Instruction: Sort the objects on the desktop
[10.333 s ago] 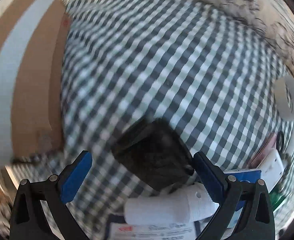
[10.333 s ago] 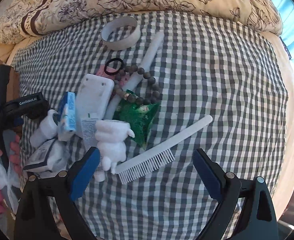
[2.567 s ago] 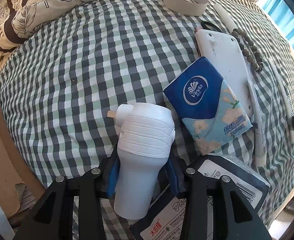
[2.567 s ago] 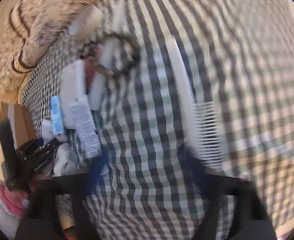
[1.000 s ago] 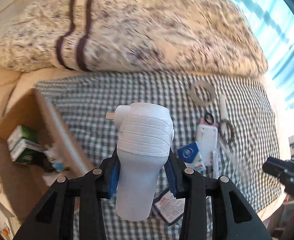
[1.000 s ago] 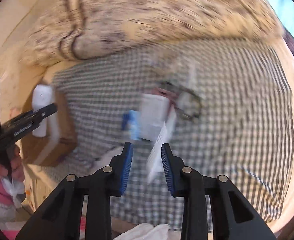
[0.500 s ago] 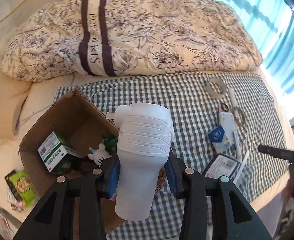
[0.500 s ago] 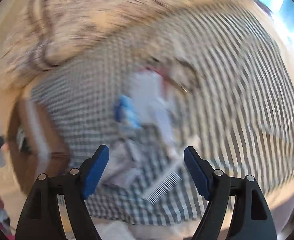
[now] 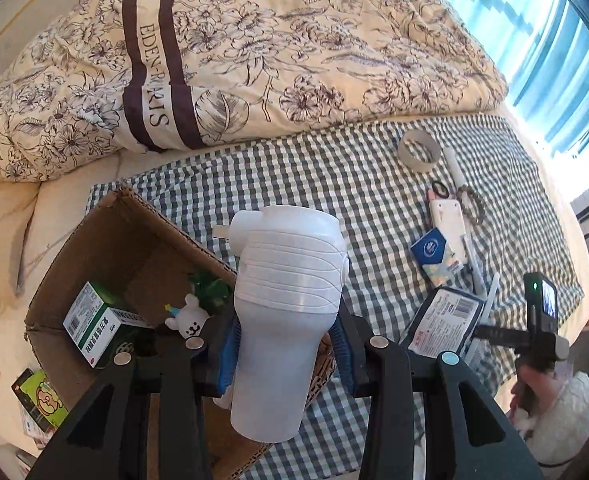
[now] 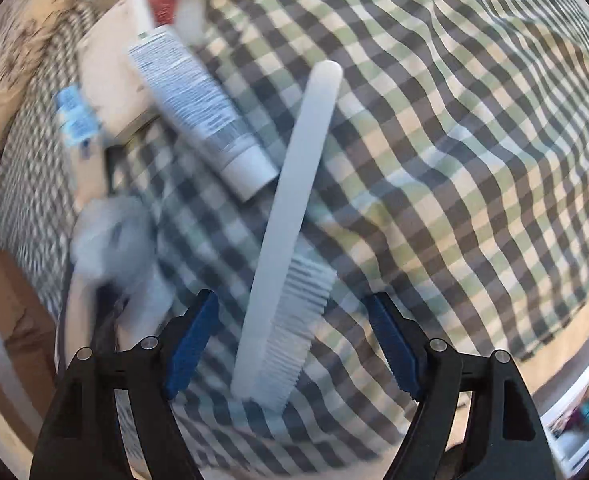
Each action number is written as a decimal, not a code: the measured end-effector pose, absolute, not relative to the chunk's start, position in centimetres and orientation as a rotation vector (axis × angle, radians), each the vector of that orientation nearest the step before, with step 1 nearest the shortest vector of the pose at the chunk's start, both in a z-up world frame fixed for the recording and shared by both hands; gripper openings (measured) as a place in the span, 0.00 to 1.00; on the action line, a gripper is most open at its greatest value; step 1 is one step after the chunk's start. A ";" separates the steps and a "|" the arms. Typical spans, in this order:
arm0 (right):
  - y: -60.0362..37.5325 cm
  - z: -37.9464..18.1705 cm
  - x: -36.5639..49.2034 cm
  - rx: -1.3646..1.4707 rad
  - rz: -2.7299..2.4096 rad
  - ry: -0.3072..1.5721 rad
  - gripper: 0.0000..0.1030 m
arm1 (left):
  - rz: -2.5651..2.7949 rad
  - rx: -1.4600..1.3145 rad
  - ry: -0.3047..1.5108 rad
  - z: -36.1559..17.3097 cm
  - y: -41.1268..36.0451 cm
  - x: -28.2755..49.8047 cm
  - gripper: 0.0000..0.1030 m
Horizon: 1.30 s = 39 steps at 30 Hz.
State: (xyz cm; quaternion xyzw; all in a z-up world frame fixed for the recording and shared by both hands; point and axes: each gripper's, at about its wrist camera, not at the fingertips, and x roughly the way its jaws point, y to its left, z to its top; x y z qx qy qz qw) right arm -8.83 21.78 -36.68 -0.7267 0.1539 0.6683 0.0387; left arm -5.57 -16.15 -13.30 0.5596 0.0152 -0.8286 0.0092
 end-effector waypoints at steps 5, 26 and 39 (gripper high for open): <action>21.4 -36.8 -8.9 -2.236 2.070 0.393 0.66 | -2.566 1.785 0.053 -14.1 -16.0 -5.6 0.40; 15.6 -20.6 -6.5 -2.166 2.624 0.453 0.04 | -2.581 1.685 0.177 -12.5 -19.7 -5.4 0.40; -6.5 -15.9 -6.4 -2.477 2.973 0.240 0.04 | -2.424 1.604 0.255 -13.8 -28.4 -1.2 0.40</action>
